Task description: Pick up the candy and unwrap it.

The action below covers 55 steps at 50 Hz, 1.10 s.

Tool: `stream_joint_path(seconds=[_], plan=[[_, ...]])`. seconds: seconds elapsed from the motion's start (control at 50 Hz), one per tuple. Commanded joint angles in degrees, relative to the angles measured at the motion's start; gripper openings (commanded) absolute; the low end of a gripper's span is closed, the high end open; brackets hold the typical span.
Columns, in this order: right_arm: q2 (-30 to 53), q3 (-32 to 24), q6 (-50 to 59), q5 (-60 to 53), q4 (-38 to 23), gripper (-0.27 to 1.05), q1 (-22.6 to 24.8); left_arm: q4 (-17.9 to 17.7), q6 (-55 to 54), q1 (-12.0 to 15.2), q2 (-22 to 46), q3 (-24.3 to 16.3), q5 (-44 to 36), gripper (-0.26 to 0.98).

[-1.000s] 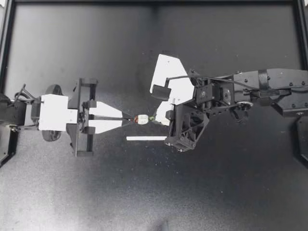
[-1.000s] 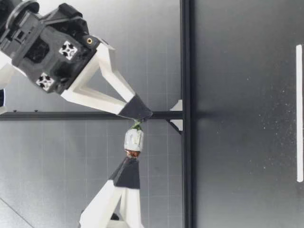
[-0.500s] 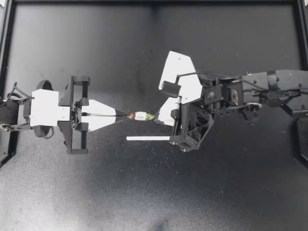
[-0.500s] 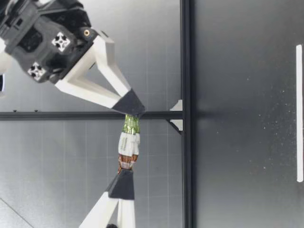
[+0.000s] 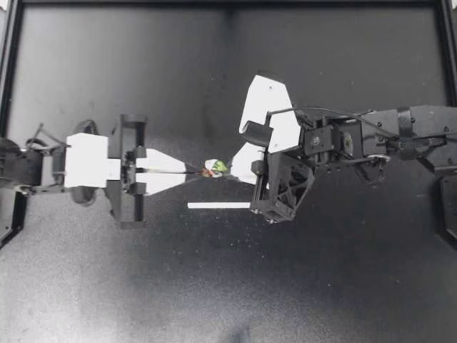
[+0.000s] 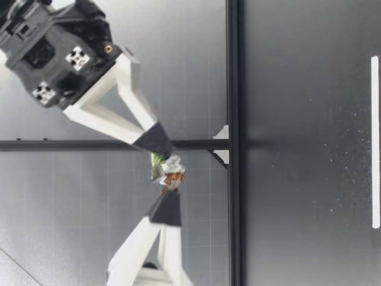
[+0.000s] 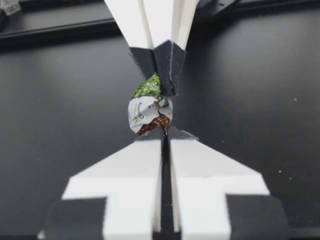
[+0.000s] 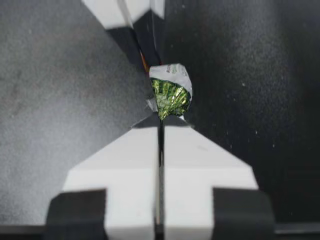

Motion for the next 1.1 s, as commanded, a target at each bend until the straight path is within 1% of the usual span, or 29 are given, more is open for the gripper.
stream_joint_path(seconds=[0.0, 0.14, 0.3, 0.52, 0.66, 0.92, 1.08], plan=[[-1.0, -1.2, 0.2, -0.8, -0.1, -0.18, 0.2, 0.0, 0.0, 0.2, -0.5, -1.4, -0.4, -0.17], [-1.5, 0.1, 0.7, -0.7, 0.4, -0.18, 0.2, -0.3, -0.1, 0.1, -1.7, -0.4, -0.4, -0.17], [-2.5, 2.5, 1.8, -0.9, 1.1, -0.18, 0.2, -1.7, -0.1, 0.2, -3.3, 1.3, -0.4, -0.17], [-4.3, 5.1, 3.9, -2.3, 1.1, -0.18, 0.2, -2.6, -0.2, 0.2, -5.9, 3.9, -0.4, -0.17], [-3.9, 5.0, 3.9, -4.6, 1.1, -0.18, 0.2, -2.5, -0.1, 0.2, -5.5, 3.1, -0.2, -0.17], [-2.3, 4.0, 3.4, -7.1, 0.8, -0.18, 0.2, -2.5, -1.4, 0.2, -1.2, -0.4, -0.2, -0.17], [-2.6, 4.5, 3.2, -7.8, -0.1, -0.18, 0.2, -2.6, -1.9, 0.2, -0.7, -1.0, -0.5, -0.17]])
